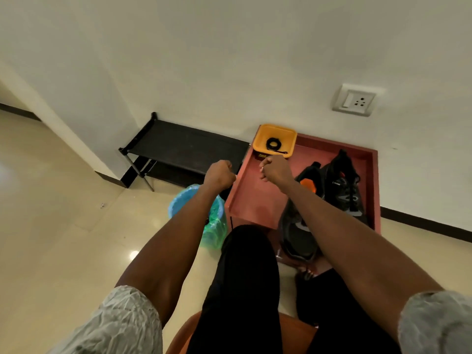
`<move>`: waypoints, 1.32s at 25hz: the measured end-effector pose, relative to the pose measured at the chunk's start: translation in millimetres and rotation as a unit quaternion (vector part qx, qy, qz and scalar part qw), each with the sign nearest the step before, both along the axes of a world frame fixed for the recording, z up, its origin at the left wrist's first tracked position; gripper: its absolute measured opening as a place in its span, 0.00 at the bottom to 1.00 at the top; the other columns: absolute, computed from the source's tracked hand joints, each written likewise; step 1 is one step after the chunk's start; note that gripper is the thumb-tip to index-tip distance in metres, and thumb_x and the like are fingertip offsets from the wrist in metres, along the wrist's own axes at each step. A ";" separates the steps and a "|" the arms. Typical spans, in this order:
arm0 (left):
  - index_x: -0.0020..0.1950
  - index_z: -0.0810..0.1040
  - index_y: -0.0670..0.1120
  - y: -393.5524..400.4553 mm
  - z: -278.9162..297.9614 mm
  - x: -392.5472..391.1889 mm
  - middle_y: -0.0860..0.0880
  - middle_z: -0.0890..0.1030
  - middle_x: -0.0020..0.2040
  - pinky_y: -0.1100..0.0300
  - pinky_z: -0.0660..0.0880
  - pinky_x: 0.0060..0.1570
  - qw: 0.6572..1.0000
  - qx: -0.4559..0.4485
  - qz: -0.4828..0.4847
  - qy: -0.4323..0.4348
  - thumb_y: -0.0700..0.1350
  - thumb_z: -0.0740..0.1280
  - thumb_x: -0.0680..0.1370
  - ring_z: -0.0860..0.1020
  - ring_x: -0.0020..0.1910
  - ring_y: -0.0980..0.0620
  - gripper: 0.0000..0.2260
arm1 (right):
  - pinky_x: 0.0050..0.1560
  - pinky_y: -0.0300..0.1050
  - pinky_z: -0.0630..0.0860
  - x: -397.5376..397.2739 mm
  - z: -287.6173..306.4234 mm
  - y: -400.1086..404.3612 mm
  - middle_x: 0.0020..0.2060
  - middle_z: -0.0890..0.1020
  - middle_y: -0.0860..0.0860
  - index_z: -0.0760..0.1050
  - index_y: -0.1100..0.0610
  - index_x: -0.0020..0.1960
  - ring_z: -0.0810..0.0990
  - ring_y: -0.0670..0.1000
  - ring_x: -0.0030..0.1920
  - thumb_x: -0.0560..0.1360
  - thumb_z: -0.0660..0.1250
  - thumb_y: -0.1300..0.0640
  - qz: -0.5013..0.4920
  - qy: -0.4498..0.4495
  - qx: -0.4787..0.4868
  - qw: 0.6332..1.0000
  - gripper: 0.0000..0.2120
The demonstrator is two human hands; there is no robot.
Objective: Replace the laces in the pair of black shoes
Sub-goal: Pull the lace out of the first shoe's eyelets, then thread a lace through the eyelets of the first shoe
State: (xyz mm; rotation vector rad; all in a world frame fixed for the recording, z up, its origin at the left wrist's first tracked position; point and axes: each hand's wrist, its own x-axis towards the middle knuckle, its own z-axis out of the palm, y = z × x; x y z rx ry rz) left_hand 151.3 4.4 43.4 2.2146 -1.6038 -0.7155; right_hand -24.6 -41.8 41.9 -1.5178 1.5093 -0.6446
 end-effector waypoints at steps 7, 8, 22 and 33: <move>0.72 0.67 0.43 -75.6 -53.4 -62.1 0.41 0.67 0.72 0.43 0.69 0.67 0.985 0.011 -0.129 -0.112 0.41 0.63 0.76 0.66 0.71 0.40 0.24 | 0.44 0.51 0.74 -72.9 -29.0 -88.9 0.44 0.84 0.62 0.82 0.65 0.46 0.80 0.63 0.46 0.71 0.64 0.67 0.018 0.233 -0.148 0.961 0.09; 0.76 0.60 0.42 -85.0 -61.8 -62.5 0.41 0.61 0.77 0.42 0.65 0.69 0.989 0.023 -0.111 -0.096 0.40 0.61 0.78 0.61 0.75 0.40 0.27 | 0.42 0.51 0.75 -73.1 -32.4 -104.4 0.42 0.83 0.61 0.81 0.64 0.45 0.81 0.62 0.45 0.70 0.63 0.67 0.028 0.237 -0.150 0.959 0.08; 0.81 0.45 0.48 -102.4 -120.8 -45.7 0.47 0.48 0.82 0.41 0.62 0.73 0.995 -0.053 -0.081 -0.037 0.35 0.55 0.79 0.54 0.78 0.44 0.33 | 0.42 0.49 0.74 5.2 -87.5 -222.7 0.57 0.82 0.60 0.78 0.64 0.58 0.82 0.60 0.55 0.76 0.63 0.63 0.072 0.355 -0.072 0.930 0.12; 0.77 0.61 0.38 -92.6 -109.0 -34.4 0.36 0.60 0.77 0.46 0.54 0.76 0.996 -0.051 -0.066 0.011 0.43 0.59 0.79 0.56 0.77 0.36 0.26 | 0.30 0.40 0.75 -53.6 -1.2 -120.2 0.33 0.80 0.55 0.77 0.65 0.41 0.79 0.44 0.27 0.69 0.66 0.66 -0.127 0.019 -0.134 0.983 0.03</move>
